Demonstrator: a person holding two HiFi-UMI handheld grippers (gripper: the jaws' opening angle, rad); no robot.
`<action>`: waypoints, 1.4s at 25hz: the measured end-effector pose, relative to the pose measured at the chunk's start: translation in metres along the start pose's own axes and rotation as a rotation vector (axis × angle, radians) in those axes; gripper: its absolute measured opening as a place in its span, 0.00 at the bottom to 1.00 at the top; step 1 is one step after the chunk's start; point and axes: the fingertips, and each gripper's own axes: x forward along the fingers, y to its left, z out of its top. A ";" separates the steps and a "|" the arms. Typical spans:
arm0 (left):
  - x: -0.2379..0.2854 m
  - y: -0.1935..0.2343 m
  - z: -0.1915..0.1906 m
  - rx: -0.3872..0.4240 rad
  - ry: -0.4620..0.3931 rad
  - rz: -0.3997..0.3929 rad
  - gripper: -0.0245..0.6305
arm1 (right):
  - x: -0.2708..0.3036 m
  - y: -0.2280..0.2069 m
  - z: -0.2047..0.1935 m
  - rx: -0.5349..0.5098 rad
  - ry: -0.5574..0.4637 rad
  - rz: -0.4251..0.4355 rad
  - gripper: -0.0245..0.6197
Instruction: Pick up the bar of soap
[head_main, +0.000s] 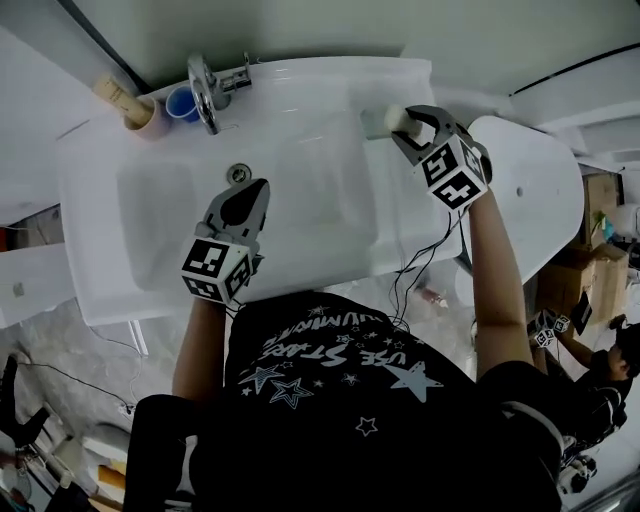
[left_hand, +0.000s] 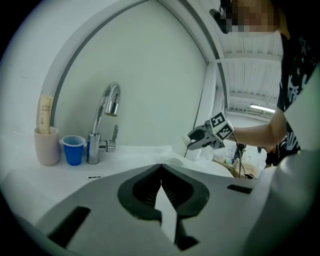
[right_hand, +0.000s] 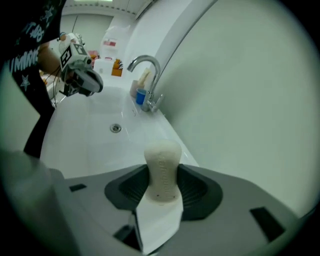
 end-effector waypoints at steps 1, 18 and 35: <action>-0.003 -0.004 0.003 0.010 -0.011 0.002 0.05 | -0.010 0.002 0.004 0.029 -0.030 -0.020 0.32; -0.081 -0.091 0.007 0.062 -0.114 0.051 0.05 | -0.131 0.083 0.035 0.459 -0.500 -0.144 0.32; -0.166 -0.196 -0.036 0.092 -0.152 0.081 0.05 | -0.221 0.201 0.007 0.637 -0.635 -0.103 0.32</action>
